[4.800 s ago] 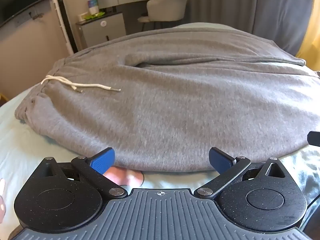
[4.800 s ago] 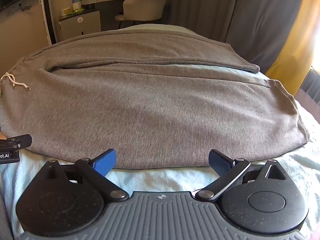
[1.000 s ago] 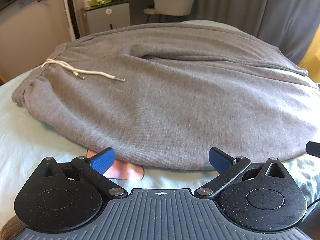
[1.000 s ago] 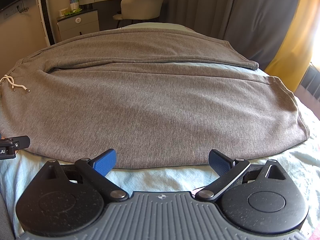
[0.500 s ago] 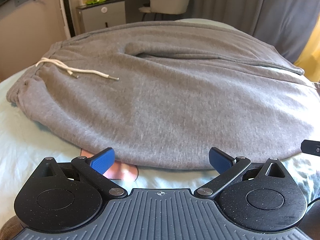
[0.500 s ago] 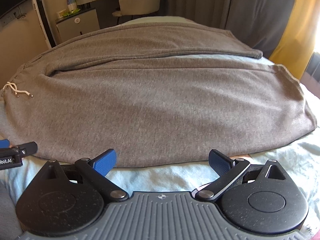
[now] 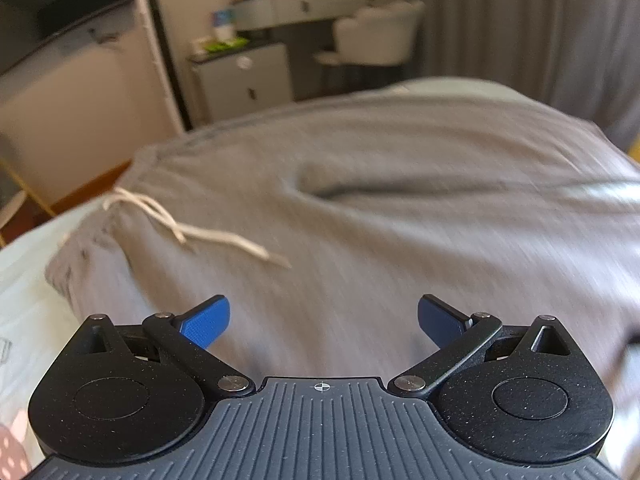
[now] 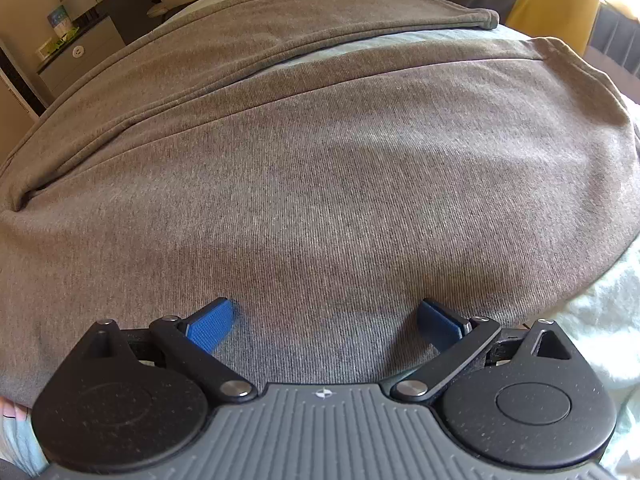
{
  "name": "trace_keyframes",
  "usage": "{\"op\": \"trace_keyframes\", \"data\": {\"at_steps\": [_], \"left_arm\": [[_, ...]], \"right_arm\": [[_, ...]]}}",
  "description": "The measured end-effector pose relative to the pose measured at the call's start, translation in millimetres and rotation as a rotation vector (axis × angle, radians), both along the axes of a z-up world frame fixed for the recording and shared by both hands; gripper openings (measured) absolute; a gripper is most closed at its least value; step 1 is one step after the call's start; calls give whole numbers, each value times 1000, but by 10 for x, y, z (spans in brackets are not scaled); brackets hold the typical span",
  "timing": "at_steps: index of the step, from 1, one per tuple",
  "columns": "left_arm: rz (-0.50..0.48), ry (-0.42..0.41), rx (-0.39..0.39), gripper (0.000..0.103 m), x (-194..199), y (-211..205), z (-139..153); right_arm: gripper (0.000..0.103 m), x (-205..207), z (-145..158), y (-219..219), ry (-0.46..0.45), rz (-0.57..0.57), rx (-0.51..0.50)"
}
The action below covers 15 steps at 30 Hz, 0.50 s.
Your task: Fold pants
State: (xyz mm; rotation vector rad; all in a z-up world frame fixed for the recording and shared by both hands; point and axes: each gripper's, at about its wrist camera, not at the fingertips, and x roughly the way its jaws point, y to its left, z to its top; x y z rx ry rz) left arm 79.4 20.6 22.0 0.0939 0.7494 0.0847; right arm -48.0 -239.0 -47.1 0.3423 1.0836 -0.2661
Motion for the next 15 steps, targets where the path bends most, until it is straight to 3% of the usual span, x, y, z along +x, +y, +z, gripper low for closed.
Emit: {"op": "trace_keyframes", "data": {"at_steps": [3, 6, 7, 10, 13, 15], "left_arm": [[69, -20, -23, 103, 281, 163, -6], [155, -49, -5, 103, 453, 335, -77], [194, -66, 21, 103, 462, 383, -112], [239, -105, 59, 103, 474, 486, -185], [232, -87, 43, 103, 499, 515, -244], [211, -62, 42, 103, 503, 524, -302]], "right_arm": [[99, 11, -17, -83, 7, -9, 41], [99, 256, 63, -94, 147, 92, 44], [99, 335, 152, -127, 133, 96, 49], [99, 809, 543, -321, -29, 71, 12], [98, 1604, 717, -537, -123, -7, -31], [90, 2192, 724, -689, -160, -107, 6]]}}
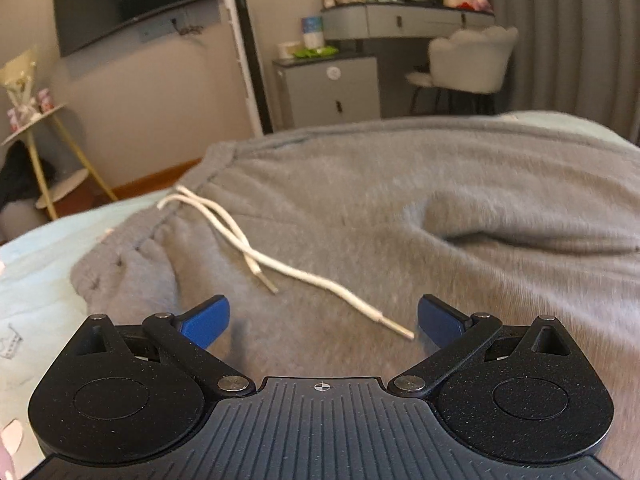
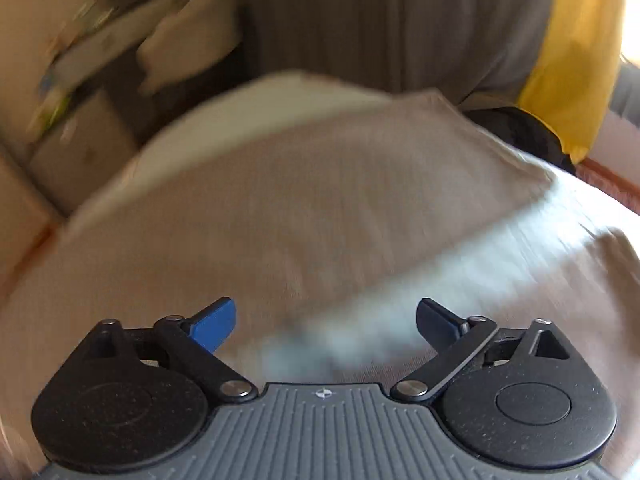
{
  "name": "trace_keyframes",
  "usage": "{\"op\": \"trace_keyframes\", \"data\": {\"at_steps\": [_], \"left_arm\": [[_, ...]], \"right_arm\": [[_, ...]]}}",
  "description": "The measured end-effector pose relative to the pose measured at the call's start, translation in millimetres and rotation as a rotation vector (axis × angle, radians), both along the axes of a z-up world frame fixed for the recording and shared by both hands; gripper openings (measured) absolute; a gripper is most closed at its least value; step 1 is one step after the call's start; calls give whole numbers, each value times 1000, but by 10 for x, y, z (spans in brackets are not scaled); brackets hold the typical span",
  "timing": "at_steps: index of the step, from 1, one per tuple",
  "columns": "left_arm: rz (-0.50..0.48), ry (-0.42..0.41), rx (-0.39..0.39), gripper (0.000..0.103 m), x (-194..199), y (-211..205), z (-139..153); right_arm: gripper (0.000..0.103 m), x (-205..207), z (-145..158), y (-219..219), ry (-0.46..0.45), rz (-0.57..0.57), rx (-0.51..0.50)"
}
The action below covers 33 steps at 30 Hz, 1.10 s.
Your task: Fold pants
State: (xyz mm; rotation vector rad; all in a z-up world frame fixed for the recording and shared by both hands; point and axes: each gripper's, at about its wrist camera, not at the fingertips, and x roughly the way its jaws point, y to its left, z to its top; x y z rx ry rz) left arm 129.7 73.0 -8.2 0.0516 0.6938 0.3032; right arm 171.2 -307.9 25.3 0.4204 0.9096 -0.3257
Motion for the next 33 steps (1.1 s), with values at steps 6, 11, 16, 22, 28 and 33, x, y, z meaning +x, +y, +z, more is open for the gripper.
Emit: {"op": "trace_keyframes", "data": {"at_steps": [6, 11, 16, 22, 28, 33], "left_arm": [[62, 48, -191, 103, 30, 247, -198], [84, -21, -160, 103, -7, 180, -292], [98, -62, -149, 103, -15, 141, -317], [95, -83, -138, 103, -5, 123, -325], [118, -113, -172, 103, -33, 175, -305], [125, -117, -183, 103, -86, 188, -274]], "right_arm": [[69, 1416, -249, -255, -48, -208, 85], [69, 1917, -596, -284, -2, -317, 55], [63, 2042, -710, -376, -37, -359, 20], [4, 1760, -753, -528, -82, -373, 19], [4, 404, -215, -274, -323, -245, -60], [3, -1217, -210, 25, -349, -229, 24]]}}
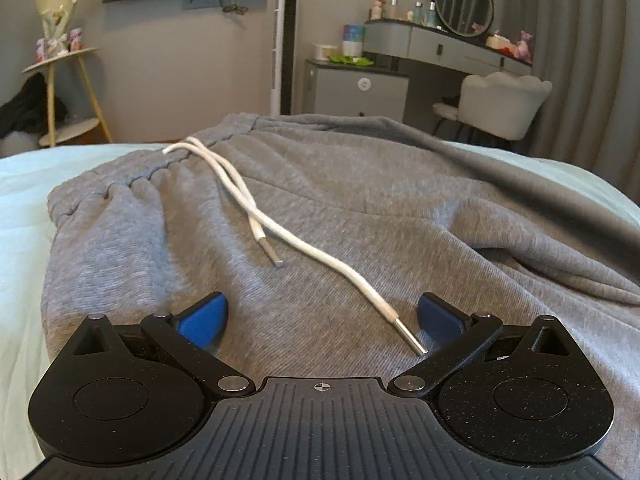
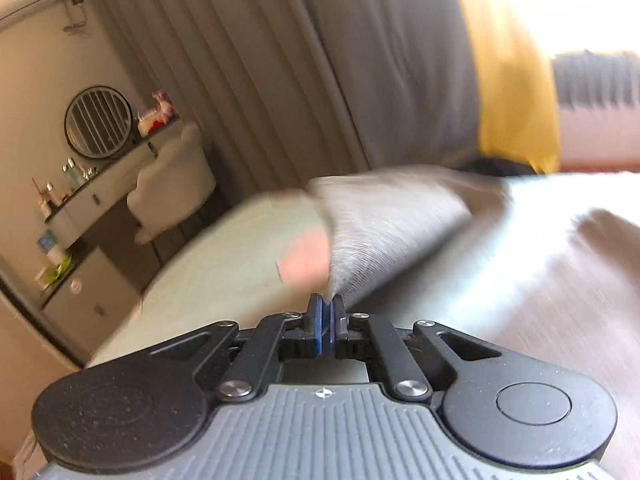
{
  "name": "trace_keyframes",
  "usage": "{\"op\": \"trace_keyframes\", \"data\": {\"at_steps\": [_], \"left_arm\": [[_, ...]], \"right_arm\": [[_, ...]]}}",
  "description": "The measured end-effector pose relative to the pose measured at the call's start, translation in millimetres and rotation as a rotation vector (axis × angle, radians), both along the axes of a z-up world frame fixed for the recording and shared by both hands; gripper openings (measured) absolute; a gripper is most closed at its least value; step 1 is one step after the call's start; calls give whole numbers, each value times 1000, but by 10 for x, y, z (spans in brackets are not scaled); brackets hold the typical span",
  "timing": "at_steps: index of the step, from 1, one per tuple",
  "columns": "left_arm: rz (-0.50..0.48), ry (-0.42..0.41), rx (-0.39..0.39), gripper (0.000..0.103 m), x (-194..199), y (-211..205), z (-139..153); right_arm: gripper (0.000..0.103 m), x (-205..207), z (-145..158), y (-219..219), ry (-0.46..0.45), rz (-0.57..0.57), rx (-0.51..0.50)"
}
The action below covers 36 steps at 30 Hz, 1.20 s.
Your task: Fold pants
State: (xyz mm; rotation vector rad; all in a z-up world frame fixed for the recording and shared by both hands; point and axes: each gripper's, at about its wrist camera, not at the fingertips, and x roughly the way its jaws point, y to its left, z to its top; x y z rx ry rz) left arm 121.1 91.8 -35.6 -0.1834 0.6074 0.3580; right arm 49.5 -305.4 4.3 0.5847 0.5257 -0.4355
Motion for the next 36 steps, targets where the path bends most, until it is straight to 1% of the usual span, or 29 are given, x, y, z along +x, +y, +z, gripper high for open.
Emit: {"op": "trace_keyframes", "data": {"at_steps": [1, 2, 4, 5, 6, 7, 8, 9, 10, 11, 12, 14, 16, 17, 18, 19, 20, 21, 22, 23, 24, 25, 26, 27, 29, 32, 33, 34, 36], "left_arm": [[1, 2, -5, 103, -13, 1, 8], [2, 5, -9, 103, -25, 4, 16], [0, 11, -10, 103, -64, -7, 42], [-5, 13, -11, 103, -88, -17, 53], [-9, 15, -9, 103, -111, -32, 70], [-12, 14, -6, 103, -134, -52, 90], [-16, 7, -3, 103, -158, -68, 109], [-17, 0, 2, 103, -179, -78, 125], [-16, -9, 10, 103, -194, -88, 142], [-17, -20, 15, 103, -204, -93, 154], [-18, -32, 19, 103, -217, -96, 161], [-23, -39, 24, 103, -219, -115, 160], [-27, -31, 34, 103, -202, -123, 143], [-28, -26, 38, 103, -185, -122, 135], [-28, -23, 37, 103, -172, -118, 129], [-28, -23, 33, 103, -159, -111, 122], [-28, -22, 30, 103, -152, -108, 113], [-30, -23, 26, 103, -148, -104, 103], [-32, -21, 25, 103, -138, -101, 91], [-33, -15, 26, 103, -133, -108, 76], [-35, -10, 29, 103, -118, -112, 67], [-37, -6, 33, 103, -113, -118, 58], [-40, -5, 37, 103, -110, -120, 53], [-42, -6, 40, 103, -113, -126, 53], [-44, -10, 42, 103, -127, -124, 65], [-43, -29, 40, 103, -159, -112, 90], [-42, -35, 37, 103, -165, -106, 101], [-44, -42, 33, 103, -172, -103, 106], [-48, -50, 28, 103, -171, -100, 114]], "right_arm": [[3, -242, -88, 41, 29, 7, 13], [3, -417, -197, 73, 80, 25, 8], [7, -532, -362, 77, 234, 44, -56], [8, -564, -374, 66, 268, 44, -108], [8, -557, -346, 64, 267, 59, -157], [11, -526, -290, 76, 266, 69, -231], [21, -477, -228, 88, 250, 71, -293], [39, -414, -188, 69, 224, 87, -332], [46, -316, -184, 74, 199, 119, -373], [56, -181, -192, 88, 203, 142, -434], [57, -41, -223, 92, 225, 169, -474], [57, 229, -303, 79, 253, 227, -507], [57, 434, -374, 28, 318, 227, -501], [57, 539, -407, -11, 358, 229, -474], [57, 620, -440, -51, 379, 244, -439], [56, 664, -476, -39, 386, 256, -434], [54, 687, -504, -43, 390, 250, -469], [42, 694, -537, -51, 395, 239, -500], [38, 707, -555, -102, 398, 228, -501], [33, 709, -562, -175, 398, 231, -454], [19, 692, -552, -230, 383, 232, -408], [10, 682, -540, -233, 369, 236, -396], [5, 661, -525, -239, 361, 232, -411], [5, 621, -498, -244, 345, 204, -428], [5, 423, -362, -260, 277, 129, -383], [5, -37, -141, -505, 105, -18, -210], [5, -207, -107, -544, 59, -55, -172], [5, -399, -82, -576, 21, -97, -139], [3, -773, -136, -618, -22, -185, -67]]}}
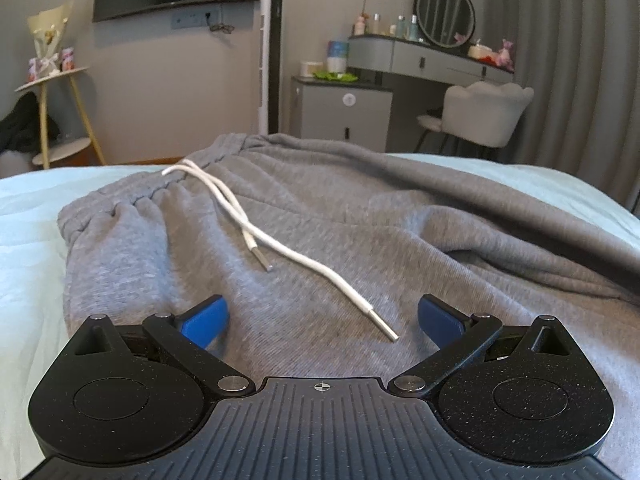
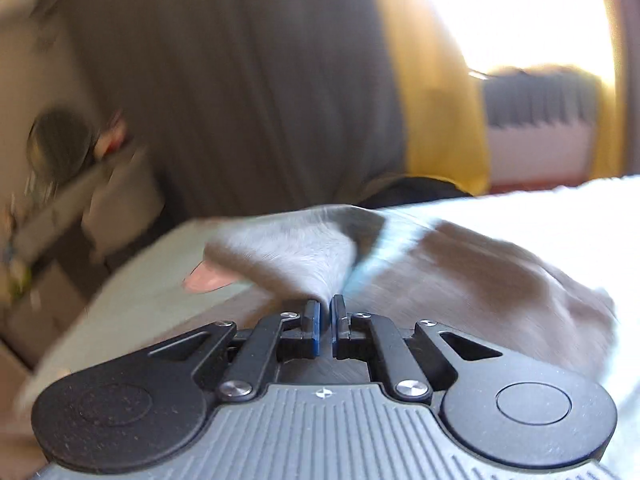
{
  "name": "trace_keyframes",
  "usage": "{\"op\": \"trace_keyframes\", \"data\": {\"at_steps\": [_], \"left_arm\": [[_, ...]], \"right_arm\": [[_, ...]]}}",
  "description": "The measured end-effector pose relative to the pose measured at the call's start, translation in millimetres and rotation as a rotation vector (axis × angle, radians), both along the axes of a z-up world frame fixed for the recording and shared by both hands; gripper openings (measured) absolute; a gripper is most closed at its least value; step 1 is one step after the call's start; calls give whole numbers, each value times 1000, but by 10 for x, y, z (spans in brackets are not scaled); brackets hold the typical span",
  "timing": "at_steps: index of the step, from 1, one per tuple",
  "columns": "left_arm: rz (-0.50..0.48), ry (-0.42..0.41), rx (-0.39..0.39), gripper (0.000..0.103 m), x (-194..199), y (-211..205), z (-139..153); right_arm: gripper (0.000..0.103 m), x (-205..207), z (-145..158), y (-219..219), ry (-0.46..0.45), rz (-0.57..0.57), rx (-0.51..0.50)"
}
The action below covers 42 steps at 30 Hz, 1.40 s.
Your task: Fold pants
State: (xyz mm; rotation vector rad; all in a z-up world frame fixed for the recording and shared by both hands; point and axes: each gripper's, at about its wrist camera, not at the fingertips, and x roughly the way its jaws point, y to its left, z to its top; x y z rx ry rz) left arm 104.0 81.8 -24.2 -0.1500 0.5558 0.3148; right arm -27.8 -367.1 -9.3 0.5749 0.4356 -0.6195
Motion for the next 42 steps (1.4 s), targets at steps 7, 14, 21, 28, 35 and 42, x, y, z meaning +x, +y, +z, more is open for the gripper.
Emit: {"op": "trace_keyframes", "data": {"at_steps": [7, 14, 21, 28, 35, 42], "left_arm": [[-80, 10, -58, 103, 27, 48, 62], [-98, 13, -341, 103, 423, 339, 360], [-122, 60, -560, 103, 1361, 521, 455], [-62, 145, -561, 93, 2114, 595, 77], [-69, 98, -592, 81, 2389, 632, -3], [-49, 136, -692, 9, 2400, 709, -116]], "right_arm": [[8, -411, -621, -360, 49, -138, 315], [32, -154, -706, -289, -90, -46, 529], [30, 38, -990, -246, -210, -7, 584], [22, -55, -1045, -427, -278, -2, 577], [8, -59, -1075, -489, -278, 10, 538], [11, -104, -1070, -510, -300, 16, 557]]}}
